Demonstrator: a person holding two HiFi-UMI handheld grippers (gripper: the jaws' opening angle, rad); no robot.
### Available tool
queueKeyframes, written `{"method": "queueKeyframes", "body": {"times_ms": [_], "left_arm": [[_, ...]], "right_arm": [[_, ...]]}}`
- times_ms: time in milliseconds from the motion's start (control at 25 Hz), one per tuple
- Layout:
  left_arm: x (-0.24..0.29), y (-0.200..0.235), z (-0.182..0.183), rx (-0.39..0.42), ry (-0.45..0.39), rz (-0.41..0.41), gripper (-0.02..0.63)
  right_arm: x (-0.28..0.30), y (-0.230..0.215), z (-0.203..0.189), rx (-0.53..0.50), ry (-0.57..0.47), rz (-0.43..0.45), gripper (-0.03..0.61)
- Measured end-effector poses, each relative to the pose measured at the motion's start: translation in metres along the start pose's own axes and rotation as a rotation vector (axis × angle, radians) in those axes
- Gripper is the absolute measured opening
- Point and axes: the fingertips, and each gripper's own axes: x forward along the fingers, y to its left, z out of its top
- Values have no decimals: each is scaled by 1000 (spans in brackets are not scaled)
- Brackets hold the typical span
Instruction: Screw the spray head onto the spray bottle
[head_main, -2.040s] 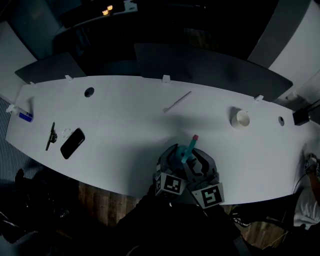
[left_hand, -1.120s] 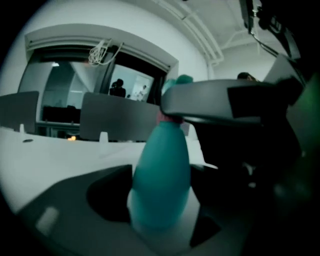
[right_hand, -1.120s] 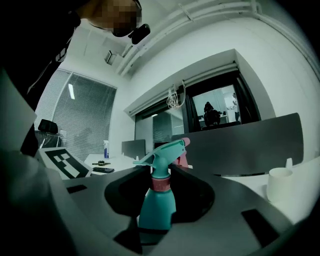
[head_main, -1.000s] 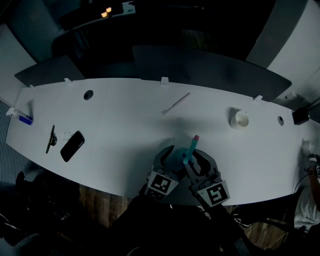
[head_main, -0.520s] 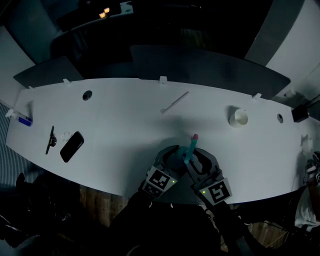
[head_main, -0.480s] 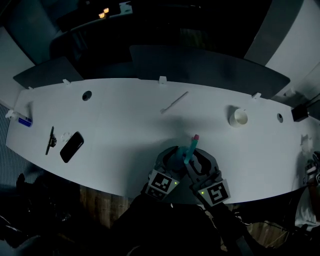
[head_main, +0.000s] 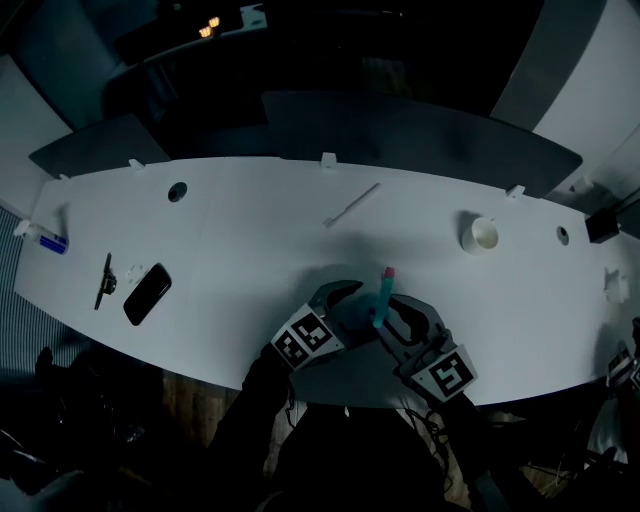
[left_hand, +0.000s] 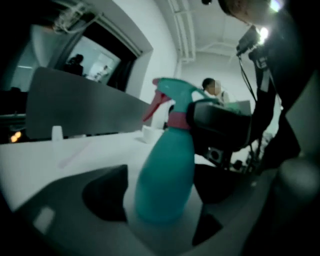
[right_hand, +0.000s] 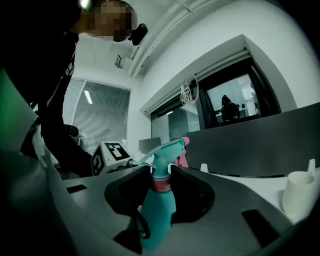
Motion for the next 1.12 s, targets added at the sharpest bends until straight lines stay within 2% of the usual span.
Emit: {"method": "queueKeyframes", "body": {"times_ms": [40, 80, 120, 200, 360, 440, 480, 520, 600, 680, 800, 840, 880, 960, 1040, 1120], "left_arm": [[5, -5, -1, 18, 23, -53, 393], [8, -7, 0, 27, 24, -66, 359], [8, -8, 1, 25, 7, -40, 357], [5, -7, 3, -5, -54, 86, 353], [-1, -3, 6, -92, -155, 404, 353], [-2, -2, 6, -122, -184, 516, 353], [-2, -3, 5, -123, -188, 543, 353], [-2, -3, 3, -114, -185, 538, 353], [-5, -5, 1, -96, -169, 442, 356], [-11, -3, 0, -99, -131, 278, 398], [-1, -6, -2, -37, -2, 4, 402], [4, -9, -2, -15, 24, -53, 379], [7, -11, 0, -2, 30, -76, 356], [7, -11, 3, -3, -5, -23, 350], [4, -9, 4, -37, -73, 133, 345], [1, -5, 6, -74, -128, 330, 345]], "right_arm": [[0, -1, 0, -7, 3, 11, 130], [-1, -2, 0, -9, 1, 11, 130], [-2, -2, 1, -5, -6, 1, 130], [-4, -3, 1, 5, -38, -48, 130], [-7, -2, 0, -8, -74, -197, 130], [-7, -1, -1, -29, -65, -238, 130], [-7, -1, -1, -29, -60, -241, 130], [-7, -1, -2, -20, -57, -233, 130], [-7, 0, -4, 9, -50, -185, 130], [-7, 1, -4, 46, -38, -110, 130], [-7, -1, -3, 58, -19, 5, 130], [-7, -2, -2, 53, -15, 27, 130], [-7, -4, -2, 46, -13, 36, 130], [-8, -6, -1, 24, -22, 21, 130], [-8, -5, -1, 18, -43, -35, 130], [-8, -7, -1, 41, -68, -116, 130]]}}
